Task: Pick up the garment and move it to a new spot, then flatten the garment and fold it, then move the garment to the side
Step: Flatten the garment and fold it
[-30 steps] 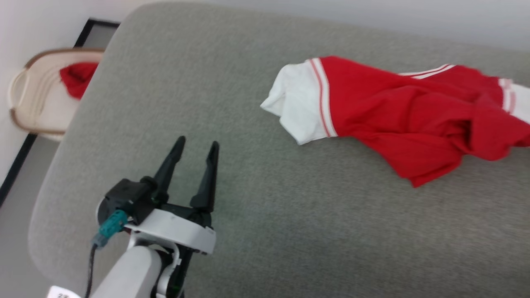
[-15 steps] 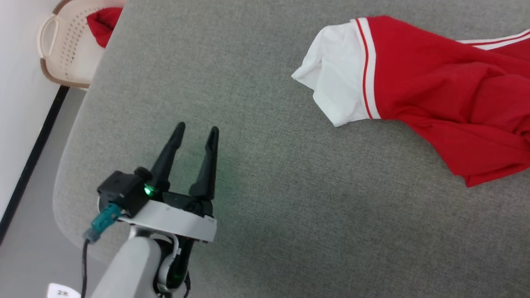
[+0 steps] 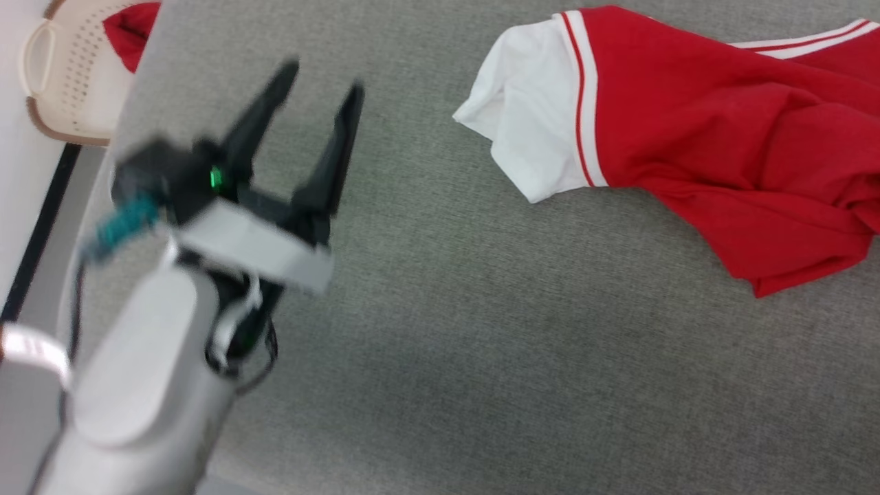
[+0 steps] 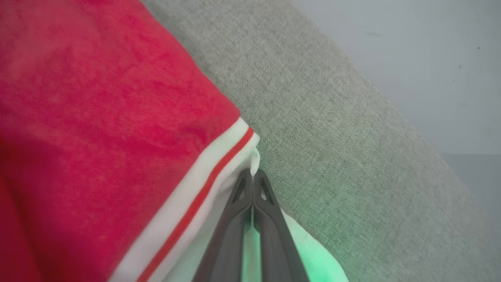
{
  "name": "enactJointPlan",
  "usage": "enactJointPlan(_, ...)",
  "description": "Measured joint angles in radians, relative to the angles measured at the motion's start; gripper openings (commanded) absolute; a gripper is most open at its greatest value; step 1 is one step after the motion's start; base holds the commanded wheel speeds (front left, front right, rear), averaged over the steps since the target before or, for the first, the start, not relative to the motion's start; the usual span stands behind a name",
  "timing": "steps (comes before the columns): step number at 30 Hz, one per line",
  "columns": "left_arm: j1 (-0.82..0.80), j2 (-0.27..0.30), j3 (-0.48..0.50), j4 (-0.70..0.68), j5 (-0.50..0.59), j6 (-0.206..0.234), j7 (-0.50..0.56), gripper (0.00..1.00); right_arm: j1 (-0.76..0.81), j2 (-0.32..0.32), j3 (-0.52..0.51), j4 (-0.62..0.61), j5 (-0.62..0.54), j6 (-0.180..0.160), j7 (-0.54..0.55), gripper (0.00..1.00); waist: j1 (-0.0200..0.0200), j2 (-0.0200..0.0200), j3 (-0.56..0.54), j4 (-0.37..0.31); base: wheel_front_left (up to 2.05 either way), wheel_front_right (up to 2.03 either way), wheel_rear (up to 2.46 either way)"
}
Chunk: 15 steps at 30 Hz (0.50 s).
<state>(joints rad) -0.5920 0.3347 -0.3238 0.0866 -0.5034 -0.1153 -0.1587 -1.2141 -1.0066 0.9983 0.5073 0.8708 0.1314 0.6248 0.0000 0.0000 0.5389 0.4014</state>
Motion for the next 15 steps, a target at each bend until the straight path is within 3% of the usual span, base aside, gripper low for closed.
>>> enactJointPlan(6,-0.258,0.042,-0.097,0.128,-0.121,-0.012,0.17,1.0,-0.042,0.032,0.04,0.036,0.037,0.0,-0.033,0.0,0.0,0.0,0.012,-0.026,0.0,0.0,0.0)
enactJointPlan(9,-0.391,0.068,-0.216,0.192,-0.204,-0.013,0.256,1.0,-0.07,0.038,0.065,0.041,0.045,0.002,-0.04,0.0,0.0,0.0,0.023,-0.035,0.0,0.0,0.0)
enactJointPlan(15,-0.624,0.102,-0.49,0.28,-0.491,-0.015,0.413,1.0,-0.14,0.053,0.114,0.049,0.063,0.004,-0.05,0.0,0.0001,0.0,0.058,-0.053,0.0,0.0,0.0)
